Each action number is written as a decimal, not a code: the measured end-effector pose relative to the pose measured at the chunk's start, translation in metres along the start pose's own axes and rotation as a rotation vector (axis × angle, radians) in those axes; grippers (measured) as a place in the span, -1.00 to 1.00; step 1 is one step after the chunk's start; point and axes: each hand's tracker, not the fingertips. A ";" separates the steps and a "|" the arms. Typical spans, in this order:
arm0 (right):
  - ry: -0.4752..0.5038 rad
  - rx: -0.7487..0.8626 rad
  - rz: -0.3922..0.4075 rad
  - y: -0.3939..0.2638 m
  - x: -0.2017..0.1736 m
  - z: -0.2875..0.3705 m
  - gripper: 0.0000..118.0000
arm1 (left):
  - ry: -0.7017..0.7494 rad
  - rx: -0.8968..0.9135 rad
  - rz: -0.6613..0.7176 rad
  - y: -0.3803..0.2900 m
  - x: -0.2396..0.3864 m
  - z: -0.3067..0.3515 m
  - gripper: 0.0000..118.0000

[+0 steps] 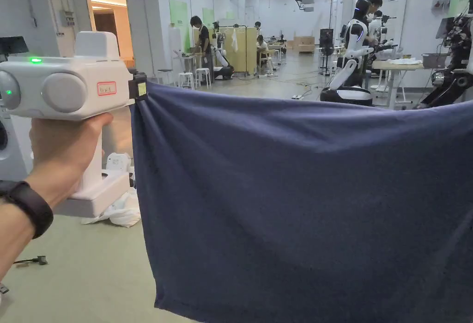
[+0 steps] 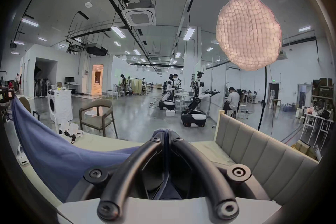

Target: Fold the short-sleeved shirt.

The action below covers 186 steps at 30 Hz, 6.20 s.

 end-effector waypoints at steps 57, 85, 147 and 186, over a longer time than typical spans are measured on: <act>0.102 -0.615 -0.359 -0.382 0.031 0.191 -0.99 | -0.109 -0.579 0.375 -0.408 -0.019 0.153 -1.00; 0.186 -0.352 -0.180 -0.351 -0.029 0.281 0.06 | -0.032 -0.220 0.109 -0.338 0.061 0.266 0.12; 0.052 -0.751 -0.240 -0.487 0.013 0.173 -0.90 | -0.060 -0.785 0.065 -0.496 0.026 0.137 -0.87; 0.109 -0.611 -0.290 -0.428 0.008 0.026 0.22 | -0.041 -0.536 0.169 -0.390 0.018 -0.006 0.54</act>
